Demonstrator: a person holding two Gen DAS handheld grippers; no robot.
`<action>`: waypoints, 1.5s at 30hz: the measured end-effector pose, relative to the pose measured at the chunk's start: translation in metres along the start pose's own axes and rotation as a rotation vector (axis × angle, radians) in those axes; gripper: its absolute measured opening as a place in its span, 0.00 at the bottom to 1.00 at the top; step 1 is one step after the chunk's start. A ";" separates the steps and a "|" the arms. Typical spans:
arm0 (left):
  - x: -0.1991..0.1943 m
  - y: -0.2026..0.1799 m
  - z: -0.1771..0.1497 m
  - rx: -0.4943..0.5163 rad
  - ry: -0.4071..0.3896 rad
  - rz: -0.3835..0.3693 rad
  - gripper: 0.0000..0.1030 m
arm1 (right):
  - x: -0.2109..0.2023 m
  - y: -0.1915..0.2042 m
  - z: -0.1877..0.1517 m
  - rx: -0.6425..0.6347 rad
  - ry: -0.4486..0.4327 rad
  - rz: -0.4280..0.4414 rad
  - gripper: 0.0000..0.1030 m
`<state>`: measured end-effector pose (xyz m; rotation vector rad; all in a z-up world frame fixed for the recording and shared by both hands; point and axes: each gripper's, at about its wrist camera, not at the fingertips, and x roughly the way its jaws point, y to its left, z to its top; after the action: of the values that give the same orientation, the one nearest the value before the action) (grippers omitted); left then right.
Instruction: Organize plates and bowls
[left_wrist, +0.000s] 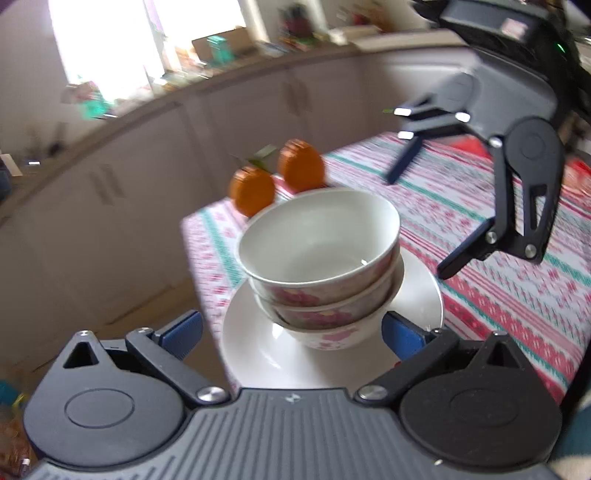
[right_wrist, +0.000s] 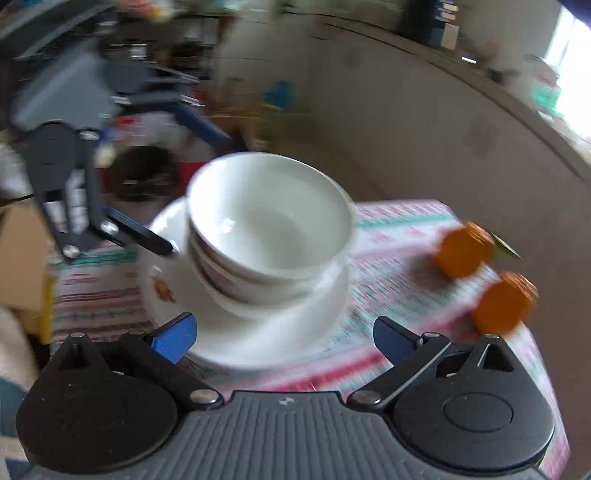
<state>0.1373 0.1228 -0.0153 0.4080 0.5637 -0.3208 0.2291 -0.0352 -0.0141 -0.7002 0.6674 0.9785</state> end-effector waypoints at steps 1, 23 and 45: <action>-0.007 -0.005 -0.002 -0.016 -0.018 0.034 1.00 | -0.006 0.002 -0.004 0.035 0.006 -0.045 1.00; -0.093 -0.088 0.005 -0.528 0.001 0.252 0.99 | -0.110 0.093 -0.082 0.742 -0.047 -0.532 1.00; -0.113 -0.107 0.013 -0.526 -0.032 0.288 1.00 | -0.136 0.117 -0.074 0.708 -0.123 -0.598 1.00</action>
<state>0.0100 0.0439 0.0294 -0.0276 0.5274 0.1019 0.0560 -0.1162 0.0202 -0.1764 0.5902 0.1925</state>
